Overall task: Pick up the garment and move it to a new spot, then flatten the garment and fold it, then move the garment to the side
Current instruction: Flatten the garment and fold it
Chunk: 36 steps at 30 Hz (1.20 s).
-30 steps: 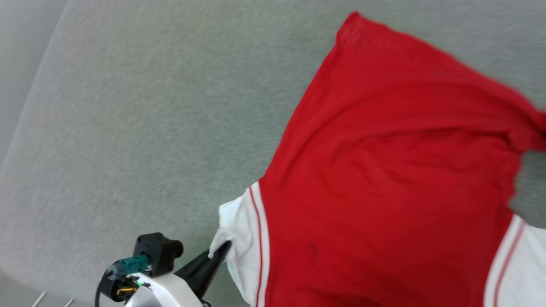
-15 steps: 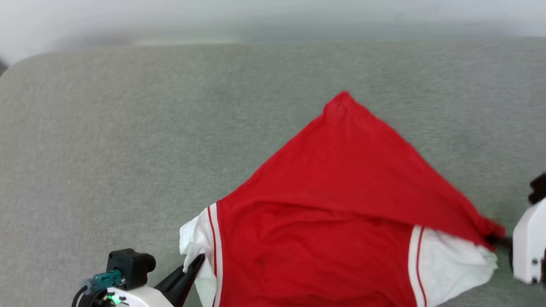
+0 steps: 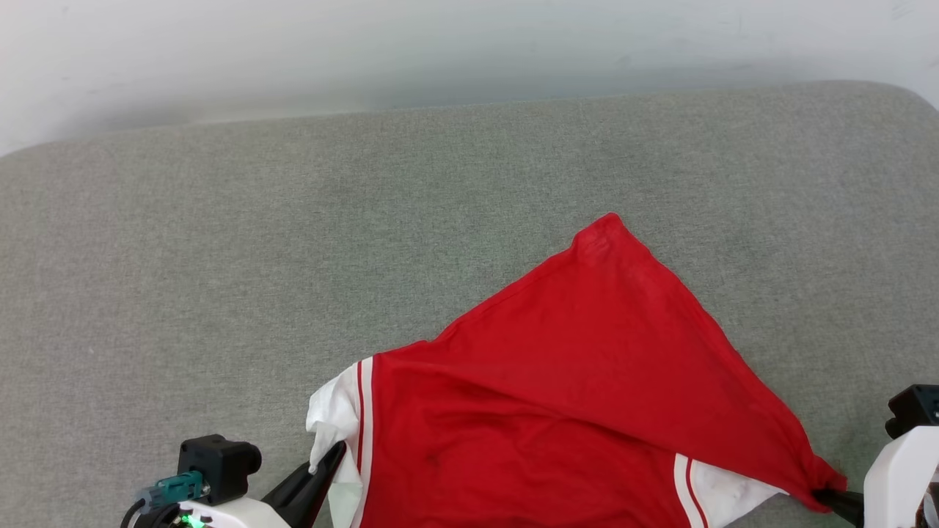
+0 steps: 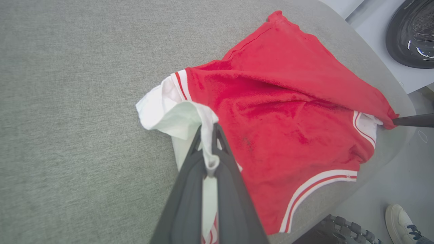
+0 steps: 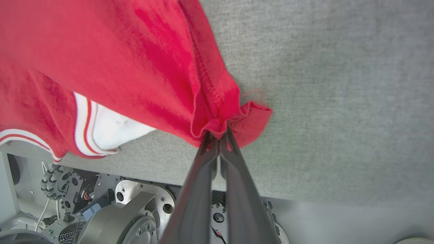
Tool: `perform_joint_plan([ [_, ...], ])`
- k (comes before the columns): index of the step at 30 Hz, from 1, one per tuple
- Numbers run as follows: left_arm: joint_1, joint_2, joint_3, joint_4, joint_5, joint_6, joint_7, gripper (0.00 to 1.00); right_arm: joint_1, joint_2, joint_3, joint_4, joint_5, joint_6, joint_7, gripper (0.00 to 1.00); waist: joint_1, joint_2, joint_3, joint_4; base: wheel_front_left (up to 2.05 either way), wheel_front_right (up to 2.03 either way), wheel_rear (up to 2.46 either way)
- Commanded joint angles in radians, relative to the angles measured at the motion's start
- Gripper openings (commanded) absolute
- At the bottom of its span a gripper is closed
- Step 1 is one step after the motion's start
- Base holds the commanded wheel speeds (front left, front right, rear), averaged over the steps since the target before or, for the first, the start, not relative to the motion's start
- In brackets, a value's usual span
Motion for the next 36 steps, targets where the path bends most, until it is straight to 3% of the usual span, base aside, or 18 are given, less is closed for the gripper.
perform_joint_plan([
  [1, -0.001, 0.003, 0.002, -0.002, 0.001, 0.000, -0.001, 0.00, 0.007, 0.008, -0.005, 0.007, 0.007, -0.001, -0.007, 0.29, 0.0002, 0.0000, 0.001, 0.001, 0.00, 0.00, 0.00],
  [2, -0.002, 0.004, 0.002, -0.004, 0.001, 0.001, -0.001, 0.00, 0.000, 0.010, -0.006, 0.008, 0.009, -0.001, -0.010, 0.76, 0.0002, 0.0000, 0.001, 0.002, 0.00, 0.00, 0.00],
  [3, -0.002, 0.005, 0.001, -0.006, 0.001, 0.002, 0.000, 0.00, -0.008, 0.011, -0.008, 0.007, 0.011, -0.001, -0.014, 1.00, 0.0002, 0.0000, 0.002, 0.003, 0.00, 0.00, 0.00],
  [11, -0.004, 0.017, -0.003, -0.027, 0.006, 0.005, 0.013, 0.00, -0.106, -0.025, 0.018, -0.077, 0.056, -0.001, 0.044, 1.00, 0.0002, 0.0000, 0.016, 0.024, 0.00, 0.00, 0.00],
  [19, -0.051, 0.013, -0.026, -0.080, 0.035, 0.004, 0.024, 0.00, -0.302, -0.036, 0.029, -0.167, 0.046, -0.001, 0.123, 1.00, 0.0002, 0.0000, 0.098, 0.091, 0.00, 0.00, 0.00],
  [28, -0.147, -0.029, -0.084, -0.084, 0.077, -0.021, 0.040, 0.00, -0.580, 0.001, 0.085, -0.044, -0.066, -0.001, 0.183, 1.00, 0.0002, 0.0000, 0.238, 0.206, 0.00, 0.00, 0.00],
  [36, -0.201, -0.074, -0.130, -0.070, 0.099, -0.039, 0.029, 0.00, -0.683, -0.013, 0.142, 0.083, -0.144, -0.001, 0.169, 1.00, 0.0002, 0.0000, 0.305, 0.287, 0.00, 0.00, 0.00],
])
